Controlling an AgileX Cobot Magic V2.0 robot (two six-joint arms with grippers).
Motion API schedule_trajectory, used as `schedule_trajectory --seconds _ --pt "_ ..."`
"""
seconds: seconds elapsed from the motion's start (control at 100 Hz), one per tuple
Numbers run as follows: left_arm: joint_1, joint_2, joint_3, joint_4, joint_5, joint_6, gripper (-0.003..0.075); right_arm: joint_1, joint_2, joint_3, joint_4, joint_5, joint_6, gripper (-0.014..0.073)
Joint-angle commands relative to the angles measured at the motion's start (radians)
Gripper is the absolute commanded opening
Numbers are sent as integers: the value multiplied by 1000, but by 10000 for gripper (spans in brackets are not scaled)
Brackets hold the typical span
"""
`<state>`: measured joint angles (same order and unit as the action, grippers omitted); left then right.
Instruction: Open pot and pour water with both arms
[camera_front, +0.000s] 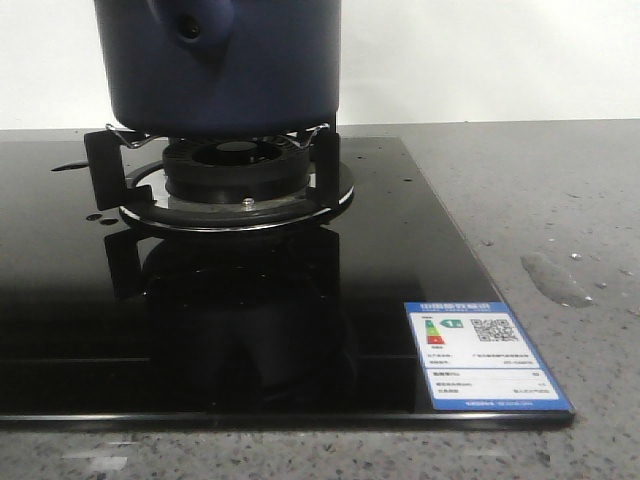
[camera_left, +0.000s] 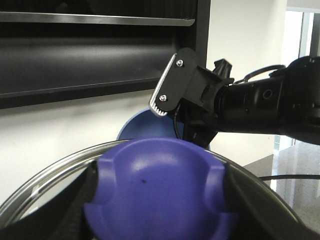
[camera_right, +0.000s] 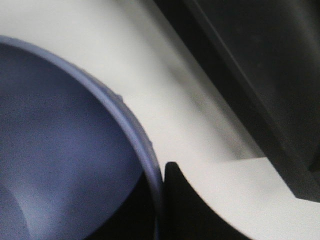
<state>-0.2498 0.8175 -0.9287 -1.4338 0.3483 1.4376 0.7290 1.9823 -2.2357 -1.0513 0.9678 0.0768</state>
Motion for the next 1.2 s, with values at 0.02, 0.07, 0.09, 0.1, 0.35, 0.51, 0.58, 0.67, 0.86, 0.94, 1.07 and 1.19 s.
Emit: schedule_trajectory --seconds 0.02,0.07,0.09,0.1,0.35,0.51,0.58,0.67,0.86,0.94,1.07,1.19 --pt "-23 -13 -34 -35 -49 -8 221 11 -64 -35 -133 -77 6 -41" --pt "-24 -13 -34 -35 -54 -8 221 21 -67 -35 -159 -88 8 -41" --pt "-24 -13 -34 -35 -56 -8 221 24 -67 -35 -174 -93 8 -41" --pt "-24 -13 -34 -35 -56 -8 221 27 -67 -35 -184 -95 8 -41" --pt "-24 -13 -34 -35 -58 -8 221 57 -67 -35 -323 -126 54 -41" --pt "-24 -13 -34 -35 -58 -8 221 68 -67 -35 -356 -128 54 -41" --pt "-24 -13 -34 -35 -58 -8 221 77 -68 -35 -376 -134 54 -41" --pt "-24 -13 -34 -35 -58 -8 221 83 -68 -35 -385 -143 56 -41" --pt "-24 -13 -34 -35 -58 -8 221 83 -68 -35 -376 -131 86 -41" --pt "-24 -13 -34 -35 -58 -8 221 81 -66 -35 -310 -111 104 -42" --pt "-24 -13 -34 -35 -58 -8 221 65 -60 -35 -146 2 150 -42" --pt "-24 -13 -34 -33 -58 -6 221 29 -60 -35 -22 152 236 -42"
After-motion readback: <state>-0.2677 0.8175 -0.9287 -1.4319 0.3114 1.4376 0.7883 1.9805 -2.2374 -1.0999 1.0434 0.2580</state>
